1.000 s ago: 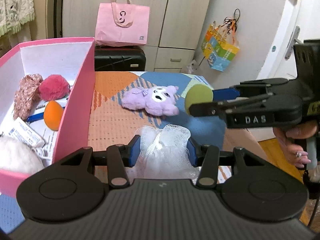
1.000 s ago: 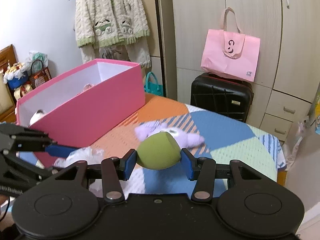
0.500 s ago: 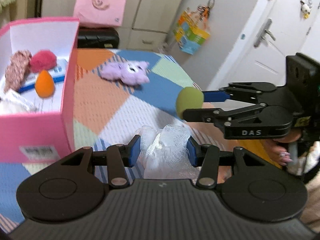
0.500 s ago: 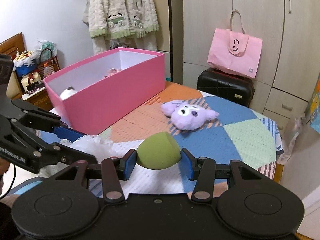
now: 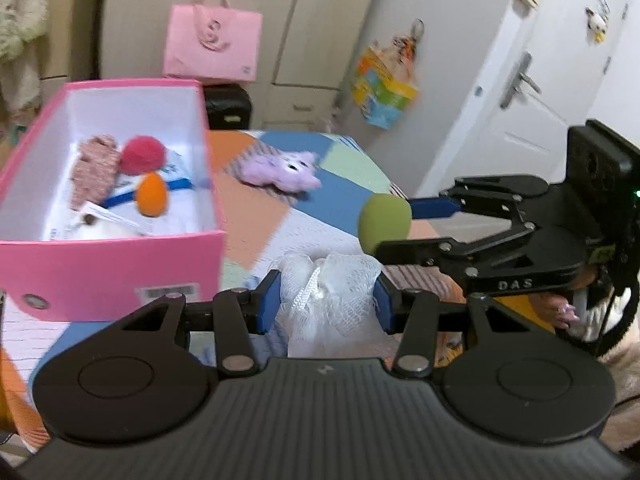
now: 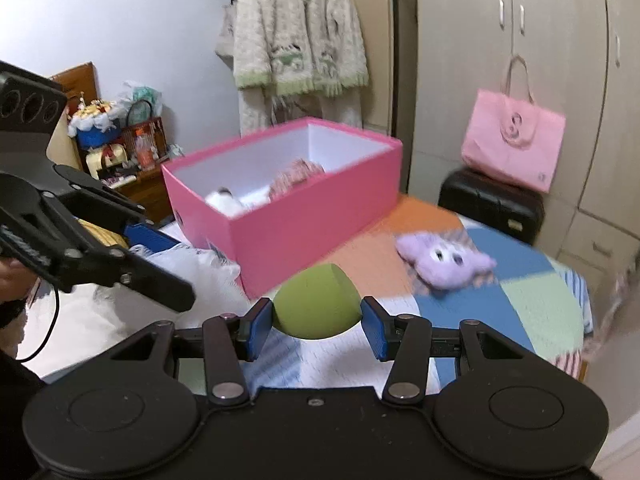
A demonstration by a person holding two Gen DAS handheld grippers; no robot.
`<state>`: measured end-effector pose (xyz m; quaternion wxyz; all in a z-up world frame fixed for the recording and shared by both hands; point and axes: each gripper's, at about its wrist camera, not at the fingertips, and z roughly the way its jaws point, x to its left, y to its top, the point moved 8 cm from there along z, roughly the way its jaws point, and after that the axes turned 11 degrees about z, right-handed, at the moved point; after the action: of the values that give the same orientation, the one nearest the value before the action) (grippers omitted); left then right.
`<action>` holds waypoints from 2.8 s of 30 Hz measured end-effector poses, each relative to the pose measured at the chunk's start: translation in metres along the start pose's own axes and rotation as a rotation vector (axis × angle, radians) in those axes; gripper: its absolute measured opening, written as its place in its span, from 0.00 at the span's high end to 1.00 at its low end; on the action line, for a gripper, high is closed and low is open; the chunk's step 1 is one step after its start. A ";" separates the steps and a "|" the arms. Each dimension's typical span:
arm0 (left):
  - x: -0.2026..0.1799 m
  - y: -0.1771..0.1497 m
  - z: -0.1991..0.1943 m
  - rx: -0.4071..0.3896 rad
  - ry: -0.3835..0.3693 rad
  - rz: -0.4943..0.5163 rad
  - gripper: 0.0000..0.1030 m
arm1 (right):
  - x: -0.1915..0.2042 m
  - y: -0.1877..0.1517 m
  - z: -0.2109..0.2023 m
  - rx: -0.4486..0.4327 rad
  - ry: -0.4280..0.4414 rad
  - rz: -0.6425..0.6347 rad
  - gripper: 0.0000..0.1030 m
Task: Organize soft objects
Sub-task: 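Carry the mesh puff with the left gripper while the right gripper carries the sponge over the box, then open both grippers to drop the mesh puff and green sponge into the box, then withdraw both grippers and move them toward the purple bunny plush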
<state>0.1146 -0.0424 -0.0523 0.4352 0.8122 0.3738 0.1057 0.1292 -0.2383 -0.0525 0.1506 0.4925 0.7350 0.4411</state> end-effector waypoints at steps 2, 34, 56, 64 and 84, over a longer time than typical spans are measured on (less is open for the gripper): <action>0.008 0.001 -0.008 -0.019 0.009 -0.012 0.55 | 0.008 0.004 0.004 -0.006 0.014 -0.002 0.47; 0.191 0.034 0.018 -0.004 0.474 -0.022 0.54 | 0.058 0.091 0.169 0.157 0.057 -0.186 0.46; 0.160 0.044 -0.016 0.038 0.410 0.046 0.27 | 0.050 0.102 0.127 0.111 -0.003 -0.139 0.31; 0.104 0.054 -0.047 0.065 0.325 0.150 0.23 | 0.047 0.095 0.068 0.073 -0.025 -0.129 0.29; -0.020 0.063 0.000 0.102 0.100 0.322 0.10 | -0.007 0.040 -0.023 -0.041 -0.183 -0.089 0.23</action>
<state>0.1327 -0.0780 0.0008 0.3516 0.8764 0.2648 0.1952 0.1416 -0.2509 -0.0093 0.2467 0.4942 0.7303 0.4019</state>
